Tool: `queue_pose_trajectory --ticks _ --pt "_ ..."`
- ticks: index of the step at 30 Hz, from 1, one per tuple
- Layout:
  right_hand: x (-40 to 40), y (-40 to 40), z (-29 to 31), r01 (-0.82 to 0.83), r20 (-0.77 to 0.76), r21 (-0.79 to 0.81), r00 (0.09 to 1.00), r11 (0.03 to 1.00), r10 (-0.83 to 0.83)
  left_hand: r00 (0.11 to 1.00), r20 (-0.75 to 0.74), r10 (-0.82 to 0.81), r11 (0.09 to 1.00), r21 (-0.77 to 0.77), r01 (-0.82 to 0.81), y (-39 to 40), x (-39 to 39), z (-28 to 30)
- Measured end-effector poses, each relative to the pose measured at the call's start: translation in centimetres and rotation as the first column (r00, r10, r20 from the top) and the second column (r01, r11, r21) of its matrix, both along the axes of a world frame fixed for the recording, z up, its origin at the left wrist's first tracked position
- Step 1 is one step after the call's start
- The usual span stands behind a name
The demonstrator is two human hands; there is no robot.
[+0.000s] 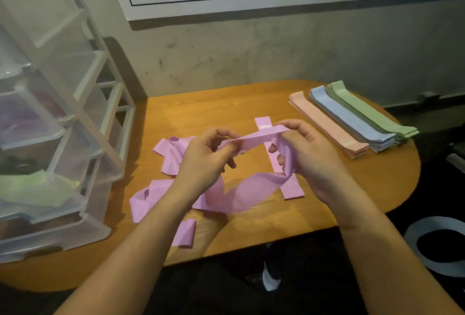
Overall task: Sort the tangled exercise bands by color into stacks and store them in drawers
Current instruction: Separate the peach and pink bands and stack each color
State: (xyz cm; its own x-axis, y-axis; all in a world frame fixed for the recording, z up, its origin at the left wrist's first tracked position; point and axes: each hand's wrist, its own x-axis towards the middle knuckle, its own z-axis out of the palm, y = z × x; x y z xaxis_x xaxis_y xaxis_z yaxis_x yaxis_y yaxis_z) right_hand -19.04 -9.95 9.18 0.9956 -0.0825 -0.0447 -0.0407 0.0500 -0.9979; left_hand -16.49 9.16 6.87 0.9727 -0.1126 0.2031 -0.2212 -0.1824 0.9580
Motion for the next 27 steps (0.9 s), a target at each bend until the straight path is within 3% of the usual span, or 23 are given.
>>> queue_pose_trajectory --ticks 3,8,12,17,20,24,27 --pt "-0.2 -0.5 -0.4 0.052 0.076 -0.124 0.996 0.991 -0.042 0.999 0.044 0.008 0.999 0.042 -0.01 0.1 0.6 0.4" --pt "-0.8 -1.3 -1.0 0.215 0.288 -0.278 0.948 0.936 -0.133 0.997 0.035 0.071 0.997 -0.037 -0.069 -0.1 0.8 0.4" --pt "-1.3 -1.5 -1.4 0.166 0.323 -0.319 0.945 0.933 -0.057 0.974 0.123 0.192 0.981 -0.066 -0.185 -0.5 0.9 0.5" --pt "-1.4 -1.0 -2.1 0.051 0.323 -0.286 0.945 0.957 0.046 0.969 0.093 0.229 0.955 -0.216 -0.205 -1.6 0.5 1.1" --pt "-1.4 -0.7 -2.4 0.002 0.315 -0.289 0.945 0.957 0.093 0.971 0.126 0.202 0.96 -0.22 -0.172 -2.3 -0.1 1.6" --pt "-1.7 -0.1 -2.2 -0.154 0.187 -0.189 0.964 0.97 0.189 0.971 0.171 0.168 0.971 -0.198 -0.134 -2.9 -0.6 1.9" --pt "-1.7 0.8 -1.8 -0.12 0.206 -0.142 0.967 0.983 0.148 0.973 0.194 0.125 0.984 -0.152 -0.096 -3.2 -1.2 2.0"
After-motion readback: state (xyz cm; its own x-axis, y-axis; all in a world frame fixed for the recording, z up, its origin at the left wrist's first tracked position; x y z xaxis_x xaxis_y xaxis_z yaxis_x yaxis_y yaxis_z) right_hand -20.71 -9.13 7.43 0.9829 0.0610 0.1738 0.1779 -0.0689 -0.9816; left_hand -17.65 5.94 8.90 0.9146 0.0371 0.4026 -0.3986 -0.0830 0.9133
